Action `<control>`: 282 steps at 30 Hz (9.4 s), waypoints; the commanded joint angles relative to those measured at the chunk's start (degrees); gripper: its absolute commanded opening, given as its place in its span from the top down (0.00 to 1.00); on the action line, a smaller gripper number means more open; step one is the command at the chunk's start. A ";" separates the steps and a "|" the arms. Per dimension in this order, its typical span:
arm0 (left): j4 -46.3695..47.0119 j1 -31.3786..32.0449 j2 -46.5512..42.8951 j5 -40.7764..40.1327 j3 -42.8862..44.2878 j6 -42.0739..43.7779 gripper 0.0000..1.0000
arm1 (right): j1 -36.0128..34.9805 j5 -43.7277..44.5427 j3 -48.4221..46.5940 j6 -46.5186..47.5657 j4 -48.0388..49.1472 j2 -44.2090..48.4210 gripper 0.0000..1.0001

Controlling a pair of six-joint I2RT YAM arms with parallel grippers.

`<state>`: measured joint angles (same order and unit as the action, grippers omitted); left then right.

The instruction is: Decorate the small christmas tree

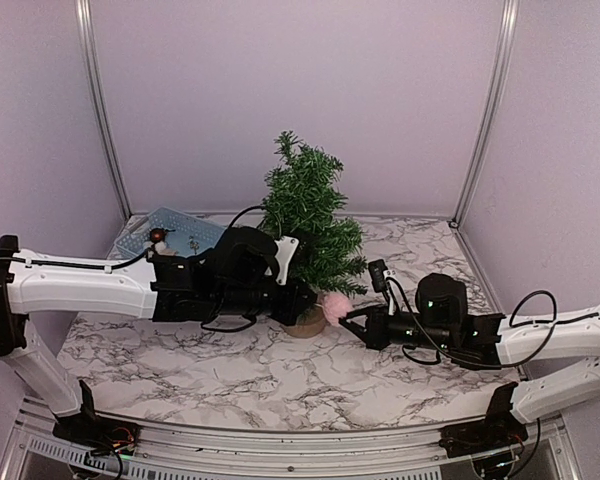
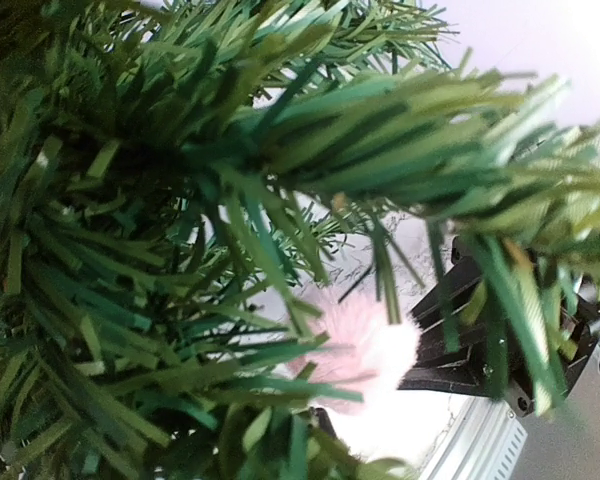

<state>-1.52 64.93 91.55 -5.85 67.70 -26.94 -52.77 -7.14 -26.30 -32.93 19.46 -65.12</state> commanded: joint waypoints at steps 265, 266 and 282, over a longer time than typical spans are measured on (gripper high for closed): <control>-10.36 2.91 1.49 -14.23 6.91 1.18 1.00 | 0.30 -1.57 -2.78 3.30 1.19 -2.94 1.00; -10.27 2.66 1.39 -14.34 6.50 0.71 1.00 | 0.30 -1.52 -2.79 3.31 1.14 -2.93 1.00; -8.75 0.83 0.03 -15.29 0.30 -2.55 1.00 | 0.31 -0.17 -3.05 3.38 -0.15 -2.82 1.00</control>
<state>-10.52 66.26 93.65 -20.23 69.80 -28.29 -52.75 -8.43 -27.29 -30.00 19.53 -67.72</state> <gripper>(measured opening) 0.002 0.051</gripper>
